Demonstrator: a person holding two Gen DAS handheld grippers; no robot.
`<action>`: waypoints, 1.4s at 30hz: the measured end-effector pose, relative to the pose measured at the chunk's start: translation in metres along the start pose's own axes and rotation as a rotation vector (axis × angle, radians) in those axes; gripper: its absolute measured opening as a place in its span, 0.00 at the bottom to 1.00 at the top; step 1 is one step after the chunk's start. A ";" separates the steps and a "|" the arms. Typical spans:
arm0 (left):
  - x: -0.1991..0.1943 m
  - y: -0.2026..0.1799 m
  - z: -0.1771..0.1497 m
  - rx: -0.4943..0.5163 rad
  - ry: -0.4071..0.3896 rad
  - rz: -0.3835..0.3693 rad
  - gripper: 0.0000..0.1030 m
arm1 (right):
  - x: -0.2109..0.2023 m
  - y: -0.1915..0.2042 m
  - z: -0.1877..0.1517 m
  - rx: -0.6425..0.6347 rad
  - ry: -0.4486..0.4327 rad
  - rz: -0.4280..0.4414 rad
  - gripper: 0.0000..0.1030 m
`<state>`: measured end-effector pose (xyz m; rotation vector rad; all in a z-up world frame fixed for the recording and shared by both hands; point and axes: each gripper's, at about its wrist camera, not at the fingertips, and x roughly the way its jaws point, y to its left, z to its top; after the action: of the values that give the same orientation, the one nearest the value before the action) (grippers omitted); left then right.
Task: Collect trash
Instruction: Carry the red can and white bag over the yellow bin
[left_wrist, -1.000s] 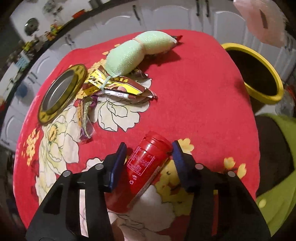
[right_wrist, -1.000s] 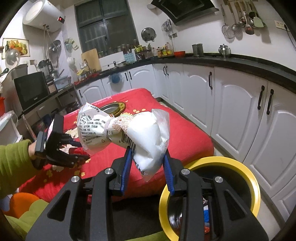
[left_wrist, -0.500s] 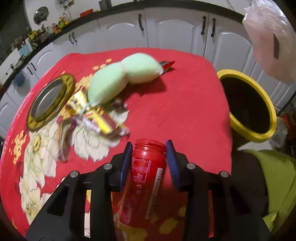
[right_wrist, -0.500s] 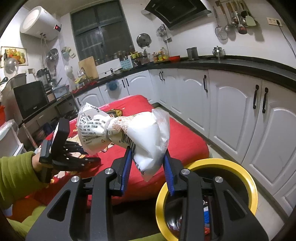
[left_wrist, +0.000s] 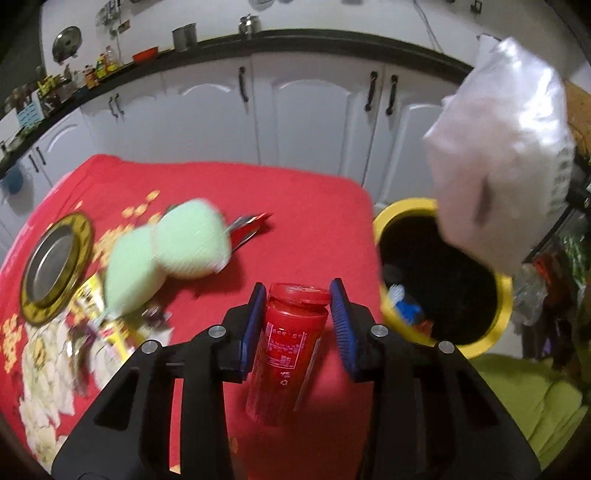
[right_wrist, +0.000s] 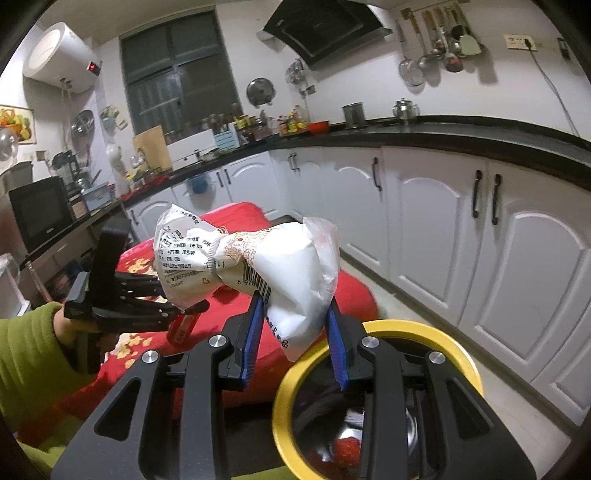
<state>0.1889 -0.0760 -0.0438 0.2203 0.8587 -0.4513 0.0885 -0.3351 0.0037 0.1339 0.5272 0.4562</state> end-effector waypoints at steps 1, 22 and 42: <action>0.000 -0.006 0.004 0.002 -0.008 -0.013 0.27 | -0.001 -0.002 0.000 0.004 -0.003 -0.009 0.30; 0.016 -0.111 0.042 0.060 -0.094 -0.256 0.26 | -0.026 -0.089 -0.024 0.117 -0.005 -0.257 0.30; 0.052 -0.159 0.010 0.044 -0.055 -0.402 0.26 | 0.003 -0.123 -0.057 0.190 0.144 -0.319 0.32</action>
<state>0.1513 -0.2353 -0.0786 0.0736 0.8406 -0.8480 0.1092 -0.4430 -0.0762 0.1960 0.7198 0.1039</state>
